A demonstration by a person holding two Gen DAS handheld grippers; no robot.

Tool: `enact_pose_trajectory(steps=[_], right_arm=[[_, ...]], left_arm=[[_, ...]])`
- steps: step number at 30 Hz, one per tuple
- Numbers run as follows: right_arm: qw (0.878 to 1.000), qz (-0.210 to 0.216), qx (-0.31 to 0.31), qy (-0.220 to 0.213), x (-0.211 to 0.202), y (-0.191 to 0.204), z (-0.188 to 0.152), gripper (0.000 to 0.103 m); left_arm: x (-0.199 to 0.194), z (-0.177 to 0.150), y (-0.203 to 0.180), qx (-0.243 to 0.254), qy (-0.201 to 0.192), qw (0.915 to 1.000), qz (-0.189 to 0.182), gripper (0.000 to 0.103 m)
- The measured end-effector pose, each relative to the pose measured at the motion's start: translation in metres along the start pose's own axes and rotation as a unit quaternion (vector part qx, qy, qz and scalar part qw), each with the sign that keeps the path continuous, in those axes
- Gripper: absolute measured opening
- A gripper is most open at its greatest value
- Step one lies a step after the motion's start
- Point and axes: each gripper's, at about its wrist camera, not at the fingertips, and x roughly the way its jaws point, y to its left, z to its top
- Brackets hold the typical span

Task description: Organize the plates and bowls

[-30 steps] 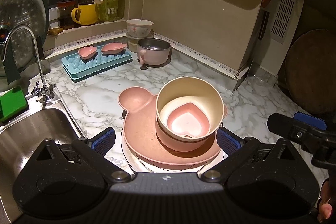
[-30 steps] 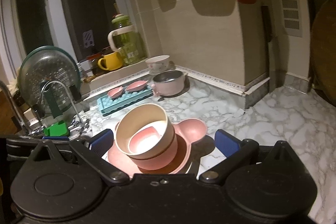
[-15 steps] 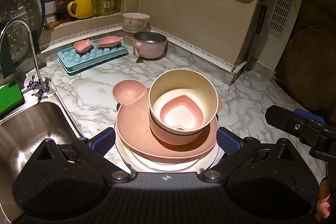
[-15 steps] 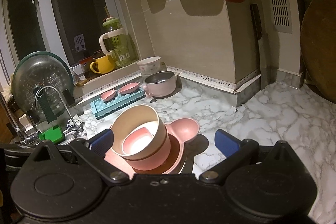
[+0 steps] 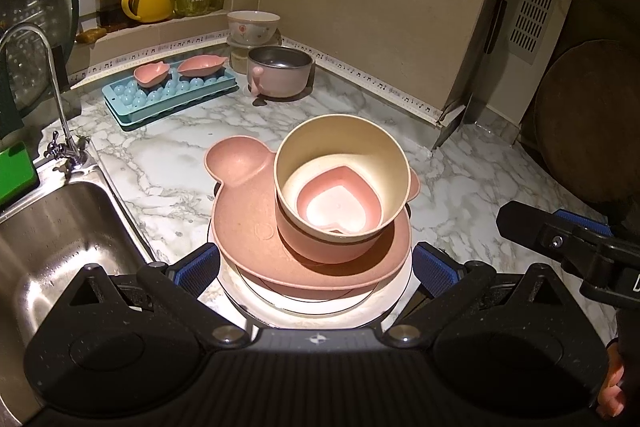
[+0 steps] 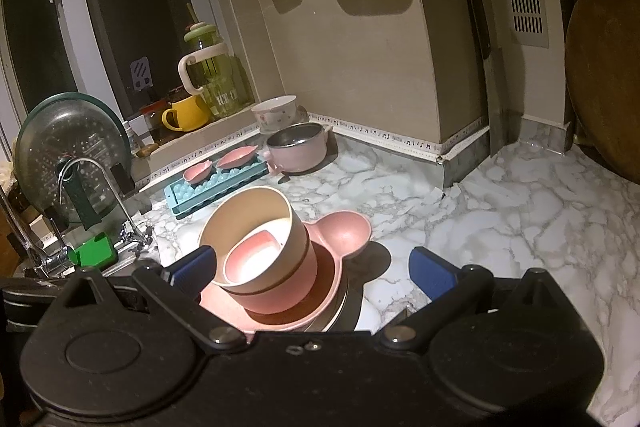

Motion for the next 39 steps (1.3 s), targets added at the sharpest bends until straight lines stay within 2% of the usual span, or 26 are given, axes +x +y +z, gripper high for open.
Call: enact_pose_trajectory(steps=[39], right_arm=[[1.000,-0.008,0.014,0.010,-0.0009,-0.0057,-0.0022,0.103]], left_arm=[[0.0058,0.0040,-0.0042,0.005,0.005,0.9999,-0.011,0.103]])
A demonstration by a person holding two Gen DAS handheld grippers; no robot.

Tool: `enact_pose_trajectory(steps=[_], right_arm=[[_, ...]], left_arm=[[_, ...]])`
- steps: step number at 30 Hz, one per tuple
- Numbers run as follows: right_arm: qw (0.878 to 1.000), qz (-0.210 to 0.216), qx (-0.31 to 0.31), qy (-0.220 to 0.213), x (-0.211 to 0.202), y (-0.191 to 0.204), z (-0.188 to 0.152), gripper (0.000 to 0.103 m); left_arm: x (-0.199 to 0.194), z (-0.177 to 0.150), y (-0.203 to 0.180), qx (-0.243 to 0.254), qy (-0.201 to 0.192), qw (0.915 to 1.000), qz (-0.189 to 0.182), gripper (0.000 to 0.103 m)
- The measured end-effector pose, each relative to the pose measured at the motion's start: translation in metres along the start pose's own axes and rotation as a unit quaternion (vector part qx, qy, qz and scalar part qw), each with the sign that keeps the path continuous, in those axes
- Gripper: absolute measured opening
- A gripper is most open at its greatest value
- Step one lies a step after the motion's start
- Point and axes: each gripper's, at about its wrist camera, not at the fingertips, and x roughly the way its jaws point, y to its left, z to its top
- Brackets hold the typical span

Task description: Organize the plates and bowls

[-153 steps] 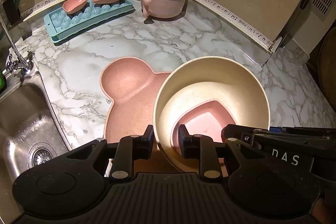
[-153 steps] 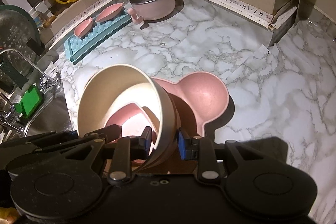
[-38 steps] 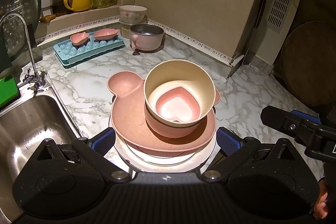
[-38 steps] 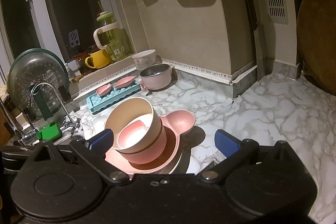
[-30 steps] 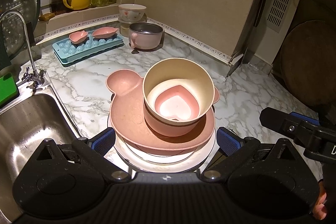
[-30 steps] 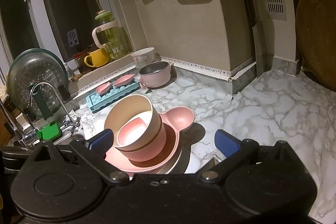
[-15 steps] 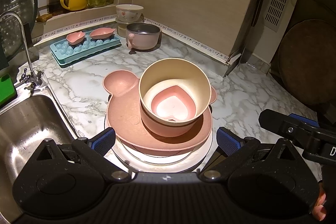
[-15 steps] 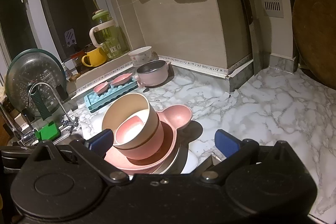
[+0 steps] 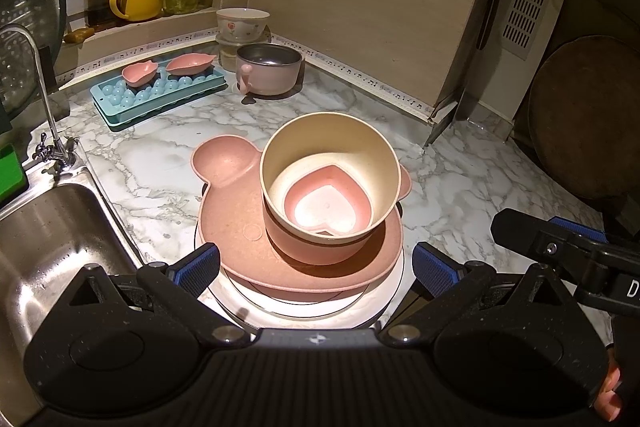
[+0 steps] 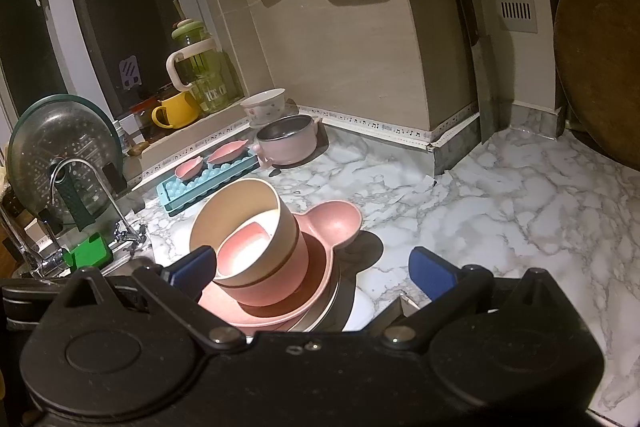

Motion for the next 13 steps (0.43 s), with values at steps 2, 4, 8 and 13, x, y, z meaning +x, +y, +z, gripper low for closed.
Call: enact_pose_trajectory(steps=[2,4,8,13], right_arm=[[1.000,0.000,0.000,0.000,0.0002,-0.0001,0.0000,0.103],[1.000,0.000,0.000,0.000,0.0001,0.0001,0.0000,0.103],[1.000,0.000,0.000,0.000,0.0004,0.0003,0.0003,0.103],[1.000,-0.001,0.001,-0.001,0.0009,-0.0020,0.0009,0.103]], left_arm=[[0.0004,0.0002,-0.0002,0.000,0.000,1.0000,0.000,0.103],[0.0011,0.0003,-0.0005,0.000,0.000,1.0000,-0.001,0.103],[0.0039,0.0014,-0.0014,0.001,0.000,1.0000,-0.002,0.103],[0.0074,0.0029,-0.0032,0.002,0.002,1.0000,-0.005,0.103]])
